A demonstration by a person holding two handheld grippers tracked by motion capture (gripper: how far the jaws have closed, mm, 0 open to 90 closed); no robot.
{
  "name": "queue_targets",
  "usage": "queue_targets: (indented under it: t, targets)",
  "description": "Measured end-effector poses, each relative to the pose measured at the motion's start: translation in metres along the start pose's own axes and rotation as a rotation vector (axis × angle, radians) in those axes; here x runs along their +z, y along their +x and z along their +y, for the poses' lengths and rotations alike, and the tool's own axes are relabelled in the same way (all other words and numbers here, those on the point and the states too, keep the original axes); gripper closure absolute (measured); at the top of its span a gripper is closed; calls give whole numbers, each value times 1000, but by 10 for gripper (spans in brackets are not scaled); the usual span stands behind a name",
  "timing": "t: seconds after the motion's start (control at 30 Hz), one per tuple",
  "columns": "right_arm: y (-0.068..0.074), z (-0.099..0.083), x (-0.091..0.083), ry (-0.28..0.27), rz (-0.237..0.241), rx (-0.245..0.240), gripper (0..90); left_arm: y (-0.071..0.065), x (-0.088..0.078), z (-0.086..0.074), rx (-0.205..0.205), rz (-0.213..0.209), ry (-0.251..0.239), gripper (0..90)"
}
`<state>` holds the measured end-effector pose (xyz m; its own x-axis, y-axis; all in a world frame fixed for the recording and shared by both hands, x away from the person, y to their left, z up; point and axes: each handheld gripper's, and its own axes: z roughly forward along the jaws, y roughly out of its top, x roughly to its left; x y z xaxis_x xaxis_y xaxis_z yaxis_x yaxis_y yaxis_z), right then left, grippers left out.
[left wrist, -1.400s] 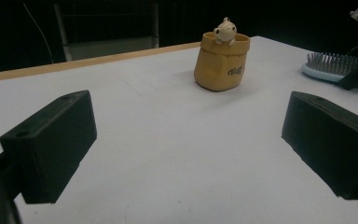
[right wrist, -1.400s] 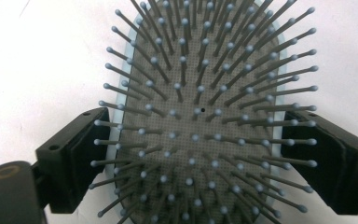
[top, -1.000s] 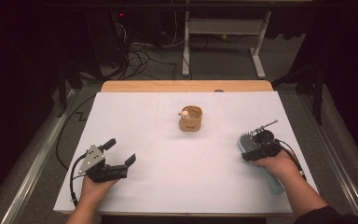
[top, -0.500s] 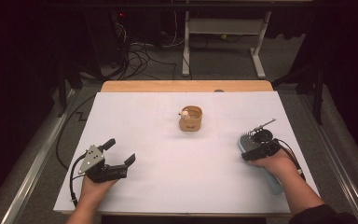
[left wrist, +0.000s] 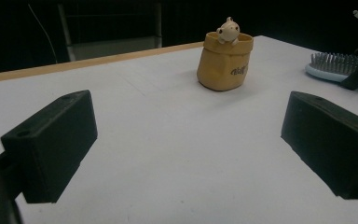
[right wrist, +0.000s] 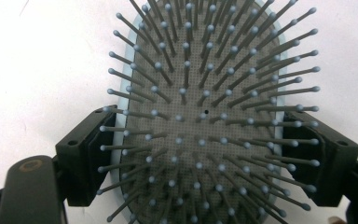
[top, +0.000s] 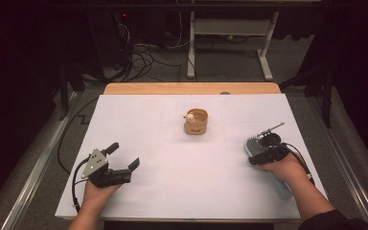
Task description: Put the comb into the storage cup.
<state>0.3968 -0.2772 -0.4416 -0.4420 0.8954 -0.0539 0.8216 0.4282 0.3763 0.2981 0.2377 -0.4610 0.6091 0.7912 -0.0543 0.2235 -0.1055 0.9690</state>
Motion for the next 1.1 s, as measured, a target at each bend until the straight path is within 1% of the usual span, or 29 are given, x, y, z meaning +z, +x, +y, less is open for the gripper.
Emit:
queue_targets:
  t: [0.17,0.73,0.87,1.1]
  targets:
    - [0,-2,0,-17,5,2,191,1,0,0,-3,1,1,41]
    - [0,0,-2,-15,2,1,200,1,0,0,-4,-3,1,42]
    - [3,2,-4,-29,3,-17,201,1,0,0,-5,-1,1,43]
    - [11,7,-14,-66,9,-48,202,1,0,0,-5,-3,1,43]
